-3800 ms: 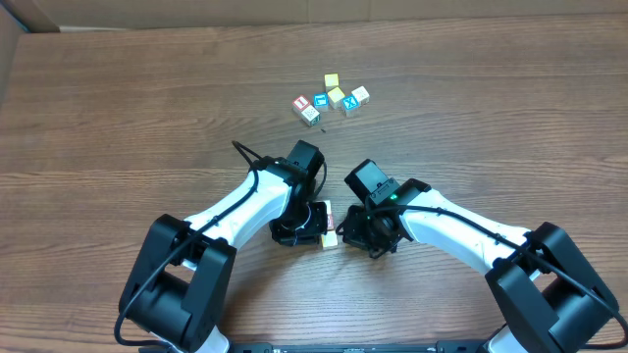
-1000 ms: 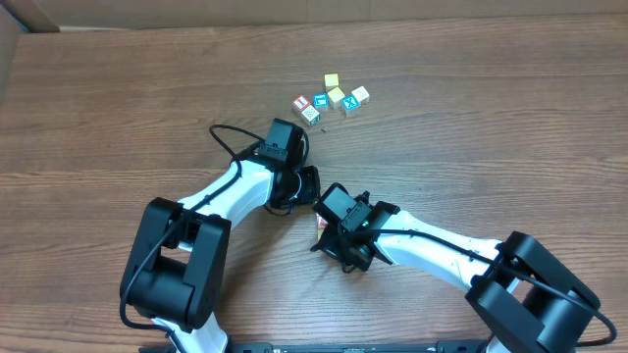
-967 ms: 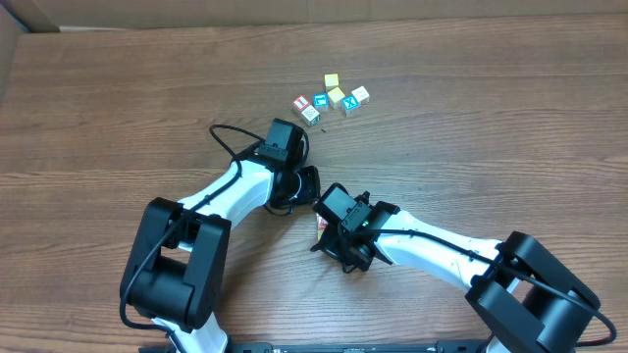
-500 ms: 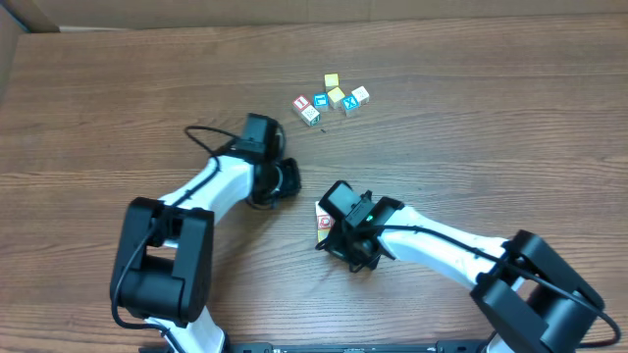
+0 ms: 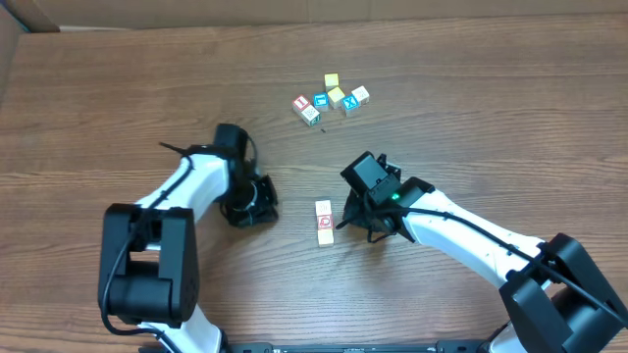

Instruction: Flip 3 blocks

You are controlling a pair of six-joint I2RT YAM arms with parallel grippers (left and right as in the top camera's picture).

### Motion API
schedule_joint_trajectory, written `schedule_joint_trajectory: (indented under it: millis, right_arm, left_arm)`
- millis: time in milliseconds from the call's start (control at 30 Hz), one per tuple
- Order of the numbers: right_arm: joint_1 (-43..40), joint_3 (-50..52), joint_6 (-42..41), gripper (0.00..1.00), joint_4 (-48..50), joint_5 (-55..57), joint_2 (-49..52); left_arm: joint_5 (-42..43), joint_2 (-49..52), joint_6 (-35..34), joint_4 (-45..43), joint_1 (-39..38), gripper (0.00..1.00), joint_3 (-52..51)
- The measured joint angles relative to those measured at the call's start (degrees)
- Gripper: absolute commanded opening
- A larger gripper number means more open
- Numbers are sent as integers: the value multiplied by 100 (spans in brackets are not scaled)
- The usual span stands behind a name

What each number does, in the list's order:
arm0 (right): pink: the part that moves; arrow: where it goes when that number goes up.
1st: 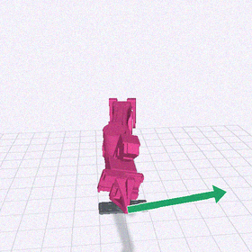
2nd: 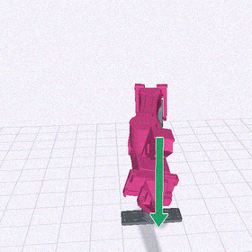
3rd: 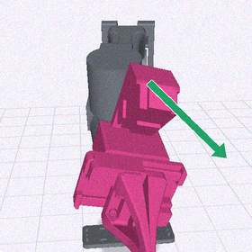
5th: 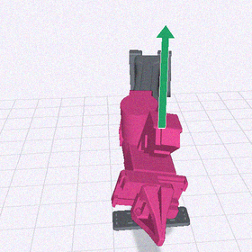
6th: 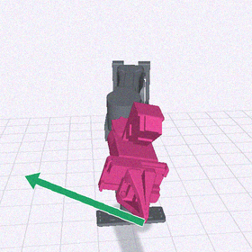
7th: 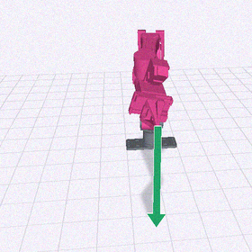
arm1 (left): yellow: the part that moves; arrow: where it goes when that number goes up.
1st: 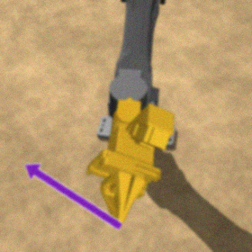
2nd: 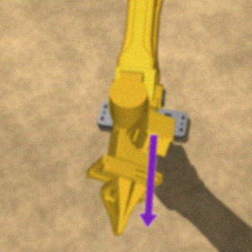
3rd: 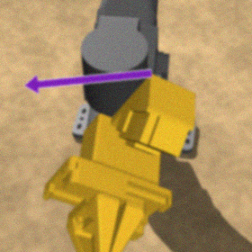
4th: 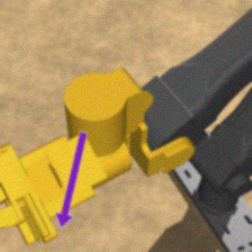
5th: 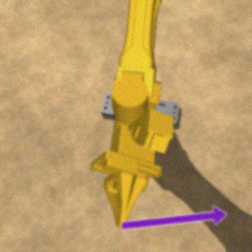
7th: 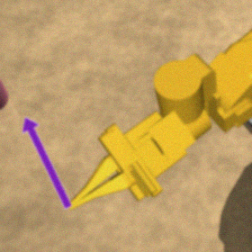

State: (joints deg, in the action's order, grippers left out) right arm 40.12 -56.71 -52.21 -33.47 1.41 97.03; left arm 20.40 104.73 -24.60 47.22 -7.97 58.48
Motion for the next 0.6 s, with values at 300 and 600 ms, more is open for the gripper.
schedule_joint_trajectory:
  millis: [300, 600]
  right_arm:
    - [0, 0, 92, 6, -13, 190, 0]
    - [0, 0, 107, 6, -20, 201, 0]
  left_arm:
    - [282, -173, -74, -184, -767, 4, -363]
    - [754, -177, -249, -461, -931, 4, -494]
